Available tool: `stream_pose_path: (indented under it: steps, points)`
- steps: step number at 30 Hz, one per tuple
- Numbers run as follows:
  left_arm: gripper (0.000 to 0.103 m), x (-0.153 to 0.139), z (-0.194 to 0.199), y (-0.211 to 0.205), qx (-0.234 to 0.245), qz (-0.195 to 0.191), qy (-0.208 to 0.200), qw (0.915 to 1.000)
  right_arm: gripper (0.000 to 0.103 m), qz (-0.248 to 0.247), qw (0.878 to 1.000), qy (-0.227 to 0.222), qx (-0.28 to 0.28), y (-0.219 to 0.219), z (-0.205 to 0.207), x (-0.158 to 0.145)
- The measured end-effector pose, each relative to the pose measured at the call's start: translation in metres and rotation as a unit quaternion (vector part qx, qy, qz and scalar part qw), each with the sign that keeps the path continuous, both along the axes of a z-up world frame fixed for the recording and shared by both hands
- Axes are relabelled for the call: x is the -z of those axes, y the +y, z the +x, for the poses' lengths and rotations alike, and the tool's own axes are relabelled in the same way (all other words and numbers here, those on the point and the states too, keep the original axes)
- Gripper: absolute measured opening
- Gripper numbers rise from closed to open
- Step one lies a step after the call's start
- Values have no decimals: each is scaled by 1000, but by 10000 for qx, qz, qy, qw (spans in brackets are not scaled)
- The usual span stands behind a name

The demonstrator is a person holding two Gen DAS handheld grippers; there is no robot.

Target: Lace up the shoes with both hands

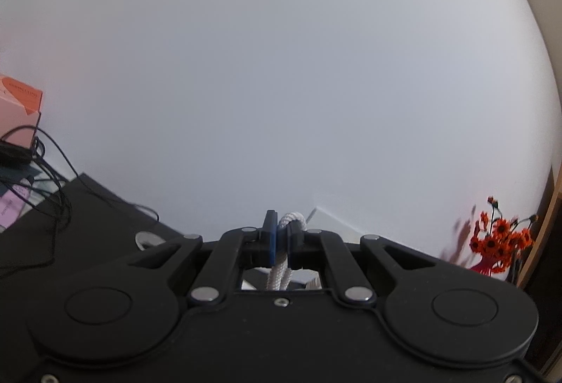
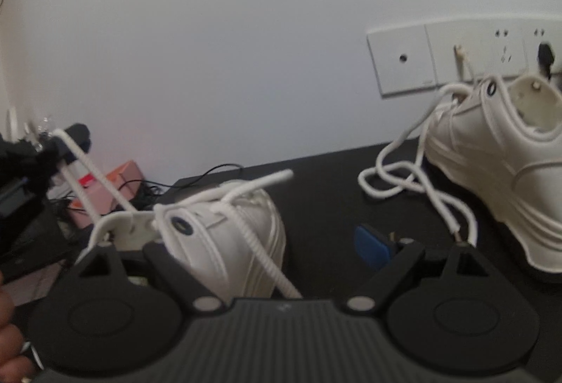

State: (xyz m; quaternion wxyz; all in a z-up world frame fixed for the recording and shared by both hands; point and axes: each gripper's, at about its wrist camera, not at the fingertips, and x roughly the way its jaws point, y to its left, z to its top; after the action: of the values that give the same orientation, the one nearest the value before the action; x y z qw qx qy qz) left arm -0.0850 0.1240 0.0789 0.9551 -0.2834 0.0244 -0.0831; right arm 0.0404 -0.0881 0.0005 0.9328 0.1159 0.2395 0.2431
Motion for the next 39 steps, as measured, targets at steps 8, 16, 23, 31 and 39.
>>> stream_pose_path:
  steps: [8, 16, 23, 31, 39]
  points:
    - [4, -11, -12, 11, -284, -103, -273, 9992, 92, -200, 9986, -246, 432, -2, -11, -8]
    - [5, -17, -21, 31, -686, -336, -424, 9962, 91, -228, 9960, -330, 798, -9, -7, -11]
    - [5, -21, -32, 45, -956, -500, -663, 9919, 91, -224, 9943, -325, 988, -9, -3, -12]
    - [5, -27, -50, 69, -1386, -815, -904, 9828, 91, -257, 9934, -365, 1056, -11, -12, -16]
    - [5, -36, -76, 82, -2009, -818, -1389, 9662, 91, -259, 9933, -355, 1068, -11, -14, -17]
